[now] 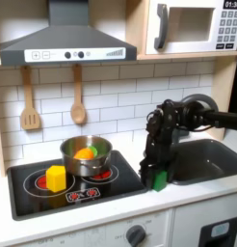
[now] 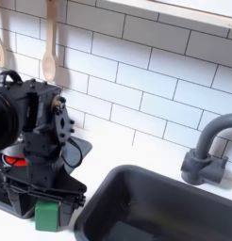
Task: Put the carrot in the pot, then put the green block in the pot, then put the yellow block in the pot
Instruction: 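Put the green block in the pot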
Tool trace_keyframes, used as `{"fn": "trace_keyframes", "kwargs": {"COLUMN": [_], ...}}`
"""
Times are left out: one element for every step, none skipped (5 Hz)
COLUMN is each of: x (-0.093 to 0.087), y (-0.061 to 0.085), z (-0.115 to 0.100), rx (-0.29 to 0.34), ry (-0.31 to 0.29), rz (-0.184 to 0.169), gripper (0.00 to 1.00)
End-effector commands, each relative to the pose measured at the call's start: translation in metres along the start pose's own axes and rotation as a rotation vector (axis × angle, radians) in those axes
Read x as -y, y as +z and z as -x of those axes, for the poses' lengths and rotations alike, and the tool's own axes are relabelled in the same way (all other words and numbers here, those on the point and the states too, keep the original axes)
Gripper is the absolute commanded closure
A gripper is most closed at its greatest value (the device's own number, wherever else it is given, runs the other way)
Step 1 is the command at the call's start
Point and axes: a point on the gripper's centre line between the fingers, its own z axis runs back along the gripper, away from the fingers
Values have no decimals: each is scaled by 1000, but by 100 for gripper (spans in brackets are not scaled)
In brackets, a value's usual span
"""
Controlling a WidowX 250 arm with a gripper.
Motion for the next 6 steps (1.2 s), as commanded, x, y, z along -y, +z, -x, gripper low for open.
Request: {"fn": "trace_keyframes", "kwargs": {"x": [2, 2, 0, -6, -20, -28], "y": [3, 10, 26, 37, 43, 47], "z": [-2, -6, -21, -37, -53, -66], "rx": [2, 9, 53, 74, 94, 106], "ry": [-23, -22, -16, 3, 35, 51], "rz": [7, 17, 25, 35, 26, 23], "gripper": [100, 100, 100, 100, 100, 100]}}
